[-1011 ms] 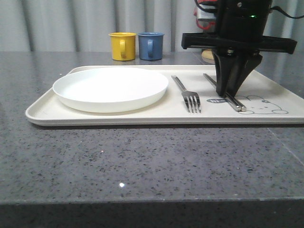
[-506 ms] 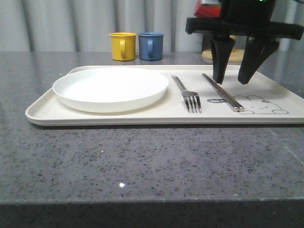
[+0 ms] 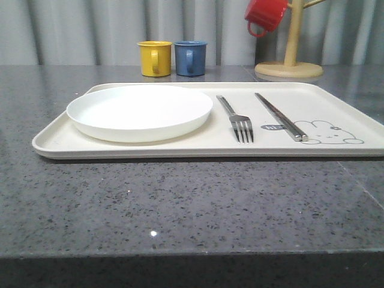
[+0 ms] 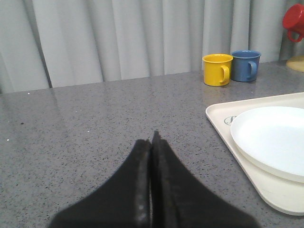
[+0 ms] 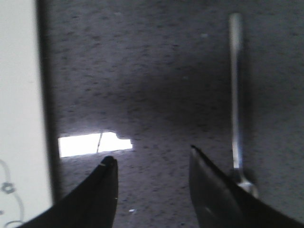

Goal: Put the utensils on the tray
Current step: 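Move the right gripper to the steel spoon and grasp it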

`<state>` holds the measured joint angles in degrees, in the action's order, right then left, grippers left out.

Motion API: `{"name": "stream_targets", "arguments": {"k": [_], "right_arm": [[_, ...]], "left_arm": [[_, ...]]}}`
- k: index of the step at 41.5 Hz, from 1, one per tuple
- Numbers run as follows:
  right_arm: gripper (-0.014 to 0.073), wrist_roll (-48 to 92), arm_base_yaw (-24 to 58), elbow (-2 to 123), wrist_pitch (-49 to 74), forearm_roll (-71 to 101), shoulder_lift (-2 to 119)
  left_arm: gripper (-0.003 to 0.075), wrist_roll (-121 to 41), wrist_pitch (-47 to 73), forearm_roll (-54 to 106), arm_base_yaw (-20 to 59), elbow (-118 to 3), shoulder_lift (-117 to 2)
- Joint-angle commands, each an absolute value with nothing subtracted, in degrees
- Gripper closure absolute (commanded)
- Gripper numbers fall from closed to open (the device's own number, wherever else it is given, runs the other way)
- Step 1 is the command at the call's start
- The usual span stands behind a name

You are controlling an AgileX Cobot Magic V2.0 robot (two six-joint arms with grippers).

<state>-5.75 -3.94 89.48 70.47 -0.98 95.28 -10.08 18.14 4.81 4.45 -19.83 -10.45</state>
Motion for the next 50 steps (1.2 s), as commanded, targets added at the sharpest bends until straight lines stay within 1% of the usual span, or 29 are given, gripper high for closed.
{"name": "stream_targets", "arguments": {"k": [1,5,11,25,39,41,44,49,50], "right_arm": [[0.0211,-2.43,-8.39,90.97,72.21,-1.75,93.0],[0.0211,-1.92,-11.19,90.97,72.48,-1.75,93.99],[0.0211,-1.5,-13.13,90.9,72.36,-1.75,96.74],[0.0211,-1.23,-13.42,90.9,70.81,-2.44,102.83],[0.0214,-1.23,-13.42,90.9,70.41,-2.71,104.94],[0.0225,-1.23,-13.42,90.9,70.41,-2.71,104.94],[0.0281,-1.23,-13.42,90.9,70.47,-2.71,104.94],[0.0431,-1.23,-13.42,90.9,71.09,-2.71,104.94],[0.0447,-1.23,-13.42,90.9,71.14,-2.71,104.94]], "left_arm": [[0.0739,-9.61,13.19,5.47,4.44,-21.53,-11.01],[0.0739,-9.61,13.19,5.47,4.44,-21.53,-11.01],[0.0739,-9.61,13.19,5.47,4.44,-21.53,-11.01],[0.0739,-9.61,13.19,5.47,4.44,-21.53,-11.01],[0.0739,-9.61,13.19,5.47,4.44,-21.53,-11.01],[0.0739,-9.61,13.19,5.47,4.44,-21.53,-11.01],[0.0739,-9.61,13.19,5.47,4.44,-21.53,-11.01],[0.0739,-9.61,13.19,5.47,4.44,-21.53,-11.01],[0.0739,-9.61,13.19,5.47,4.44,-21.53,-11.01]]}}
